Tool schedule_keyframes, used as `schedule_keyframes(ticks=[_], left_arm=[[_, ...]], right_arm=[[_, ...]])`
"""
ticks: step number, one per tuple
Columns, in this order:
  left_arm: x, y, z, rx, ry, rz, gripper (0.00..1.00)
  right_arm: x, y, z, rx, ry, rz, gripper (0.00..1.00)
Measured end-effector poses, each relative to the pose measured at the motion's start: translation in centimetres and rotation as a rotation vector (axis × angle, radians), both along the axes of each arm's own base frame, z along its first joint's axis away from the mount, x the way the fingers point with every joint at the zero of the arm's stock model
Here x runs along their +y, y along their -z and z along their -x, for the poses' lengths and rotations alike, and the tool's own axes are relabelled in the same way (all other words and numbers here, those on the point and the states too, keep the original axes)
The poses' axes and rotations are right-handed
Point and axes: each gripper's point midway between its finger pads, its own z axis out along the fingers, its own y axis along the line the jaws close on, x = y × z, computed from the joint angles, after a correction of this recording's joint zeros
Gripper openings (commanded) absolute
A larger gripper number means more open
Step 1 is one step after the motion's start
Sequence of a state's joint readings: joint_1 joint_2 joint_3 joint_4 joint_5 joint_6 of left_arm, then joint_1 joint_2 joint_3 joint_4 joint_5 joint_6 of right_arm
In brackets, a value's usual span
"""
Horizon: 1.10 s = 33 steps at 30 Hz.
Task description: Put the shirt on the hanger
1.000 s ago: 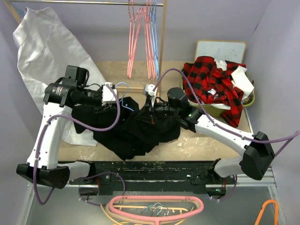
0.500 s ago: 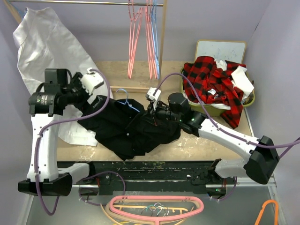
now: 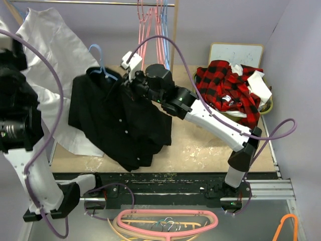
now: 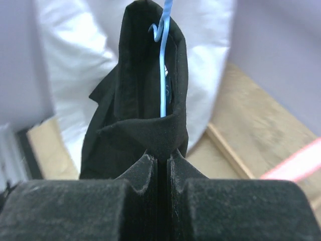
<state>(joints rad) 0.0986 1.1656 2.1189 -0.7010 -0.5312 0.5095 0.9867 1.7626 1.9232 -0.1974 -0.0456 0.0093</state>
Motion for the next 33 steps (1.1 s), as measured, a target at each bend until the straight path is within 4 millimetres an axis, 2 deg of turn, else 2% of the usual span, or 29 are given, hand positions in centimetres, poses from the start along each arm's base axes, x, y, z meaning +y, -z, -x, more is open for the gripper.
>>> schedule_keyframes(ticks=[2,4,7,10,13,16,21,25,28,33], left_arm=[[2.6,-1.3,0.6,-0.137,-0.179,0.076,0.99],[3.8,-1.4,0.6,-0.214,-0.277,0.137,0.99],[4.8,-0.1,-0.5,-0.242,-0.359,0.191,0.99],[5.3,1.4,-0.9,-0.243,-0.411,0.220,0.99],[5.4,1.9,-0.3,-0.265,-0.433,0.240,0.99],[5.3,2.2,0.9,-0.295,-0.440,0.251,0.99],[5.1,1.4,3.1,-0.369,-0.439,0.256,0.99],[5.1,0.9,3.6,-0.405,-0.435,0.249,0.99],[5.1,1.1,3.6,-0.412,-0.431,0.240,0.99],[5.0,1.5,3.2,-0.406,-0.416,0.223,0.99]], right_arm=[[-1.3,-1.2,-1.7,-0.010,0.123,-0.029,0.00],[-2.3,-3.3,-3.4,-0.022,0.237,-0.068,0.00],[-3.0,-7.4,-5.8,-0.064,0.378,-0.167,0.00],[-3.9,-9.0,-7.0,-0.094,0.471,-0.227,0.00],[-4.4,-9.4,-8.0,-0.117,0.525,-0.251,0.00],[-4.6,-8.9,-9.1,-0.130,0.559,-0.241,0.00],[-5.0,-8.4,-10.4,-0.148,0.589,-0.229,0.00],[-5.9,-9.4,-11.2,-0.164,0.615,-0.247,0.00],[-6.4,-10.4,-11.5,-0.182,0.624,-0.271,0.00],[-6.7,-11.1,-11.7,-0.205,0.634,-0.283,0.00]])
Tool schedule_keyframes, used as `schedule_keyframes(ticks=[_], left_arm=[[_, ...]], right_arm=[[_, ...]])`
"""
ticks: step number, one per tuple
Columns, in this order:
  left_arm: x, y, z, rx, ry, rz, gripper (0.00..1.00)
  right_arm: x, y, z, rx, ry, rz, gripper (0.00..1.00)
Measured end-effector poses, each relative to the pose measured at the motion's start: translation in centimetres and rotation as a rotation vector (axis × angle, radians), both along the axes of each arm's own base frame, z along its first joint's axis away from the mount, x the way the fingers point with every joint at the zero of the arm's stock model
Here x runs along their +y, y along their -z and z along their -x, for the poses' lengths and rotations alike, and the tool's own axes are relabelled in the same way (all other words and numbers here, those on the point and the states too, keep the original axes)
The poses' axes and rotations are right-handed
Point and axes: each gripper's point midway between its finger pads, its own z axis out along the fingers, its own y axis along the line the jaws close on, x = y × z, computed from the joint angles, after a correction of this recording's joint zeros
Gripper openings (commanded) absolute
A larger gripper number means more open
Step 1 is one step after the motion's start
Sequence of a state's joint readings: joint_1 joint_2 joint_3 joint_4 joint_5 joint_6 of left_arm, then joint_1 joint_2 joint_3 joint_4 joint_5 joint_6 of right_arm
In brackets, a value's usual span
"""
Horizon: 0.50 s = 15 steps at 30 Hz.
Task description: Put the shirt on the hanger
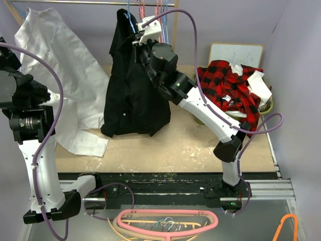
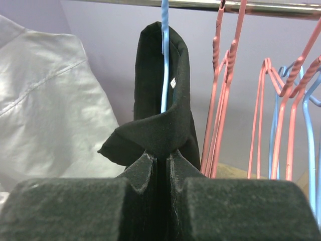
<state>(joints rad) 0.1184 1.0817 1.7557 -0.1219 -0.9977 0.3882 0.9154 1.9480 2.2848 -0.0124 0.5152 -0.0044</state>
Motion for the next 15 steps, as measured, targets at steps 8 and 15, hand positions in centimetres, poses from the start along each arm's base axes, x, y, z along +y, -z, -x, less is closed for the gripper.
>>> schedule_keyframes(ticks=[8,15], left_arm=[[0.0,1.4,-1.8,0.050,0.020,-0.024,0.99],[-0.1,2.5,-2.5,0.093,0.036,-0.046,0.99]], right_arm=[[-0.1,-1.2,-1.5,-0.039,0.045,-0.017,0.00],[-0.5,0.9,-3.5,-0.004,0.069,0.014,0.00]])
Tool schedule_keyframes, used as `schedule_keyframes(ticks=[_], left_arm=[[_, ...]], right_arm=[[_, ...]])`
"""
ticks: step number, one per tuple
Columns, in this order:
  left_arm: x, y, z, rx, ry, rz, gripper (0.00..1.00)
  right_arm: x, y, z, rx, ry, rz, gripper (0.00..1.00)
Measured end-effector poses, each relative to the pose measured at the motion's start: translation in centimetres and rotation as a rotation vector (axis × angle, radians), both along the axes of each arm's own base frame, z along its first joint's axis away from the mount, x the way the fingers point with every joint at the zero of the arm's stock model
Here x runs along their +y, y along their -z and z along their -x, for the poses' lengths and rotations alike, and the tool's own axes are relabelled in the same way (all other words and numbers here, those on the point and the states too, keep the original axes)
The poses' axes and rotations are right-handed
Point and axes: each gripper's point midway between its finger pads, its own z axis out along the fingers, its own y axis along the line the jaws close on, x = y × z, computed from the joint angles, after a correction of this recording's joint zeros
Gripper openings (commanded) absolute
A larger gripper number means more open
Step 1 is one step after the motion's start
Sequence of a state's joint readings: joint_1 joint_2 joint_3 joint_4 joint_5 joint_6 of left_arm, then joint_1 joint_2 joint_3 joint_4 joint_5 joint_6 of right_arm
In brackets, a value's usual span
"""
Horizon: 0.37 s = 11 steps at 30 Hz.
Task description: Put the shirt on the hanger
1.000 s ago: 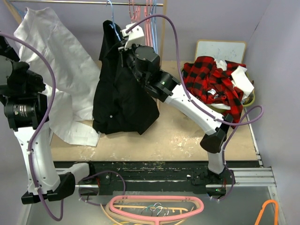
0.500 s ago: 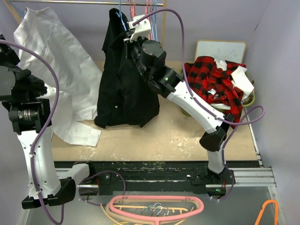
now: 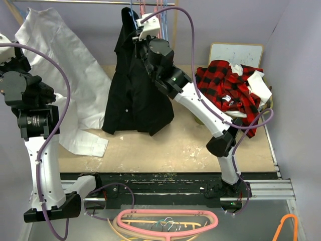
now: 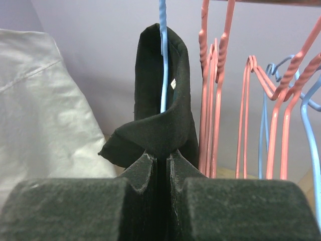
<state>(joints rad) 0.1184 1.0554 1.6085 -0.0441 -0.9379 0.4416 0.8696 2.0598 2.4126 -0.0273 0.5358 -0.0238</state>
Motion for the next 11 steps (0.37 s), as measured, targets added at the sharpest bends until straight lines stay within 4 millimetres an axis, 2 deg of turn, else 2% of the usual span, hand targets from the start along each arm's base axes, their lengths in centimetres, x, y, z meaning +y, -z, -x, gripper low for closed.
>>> schedule_keyframes(ticks=[2,3,5,6,7,11], left_arm=[[0.0,0.2,-0.2,0.007,0.006,-0.003,0.99],[-0.1,0.2,-0.3,0.013,0.013,-0.006,0.99],[-0.3,0.5,-0.7,0.036,0.036,-0.009,0.99],[-0.4,0.9,-1.0,0.059,0.054,-0.011,0.99],[-0.6,1.2,-1.2,0.082,0.072,-0.013,0.99],[-1.4,2.8,-2.2,0.181,0.150,-0.016,1.00]], right_arm=[[0.1,0.5,-0.1,0.011,-0.003,0.004,0.00],[0.2,0.8,-0.1,0.017,-0.005,0.004,0.10],[0.3,1.5,0.0,0.034,-0.010,0.008,0.52],[0.3,1.7,0.0,0.042,-0.013,0.002,0.84],[0.4,2.0,0.2,0.048,-0.020,-0.001,0.98],[-0.1,2.7,2.2,0.067,-0.060,0.012,1.00]])
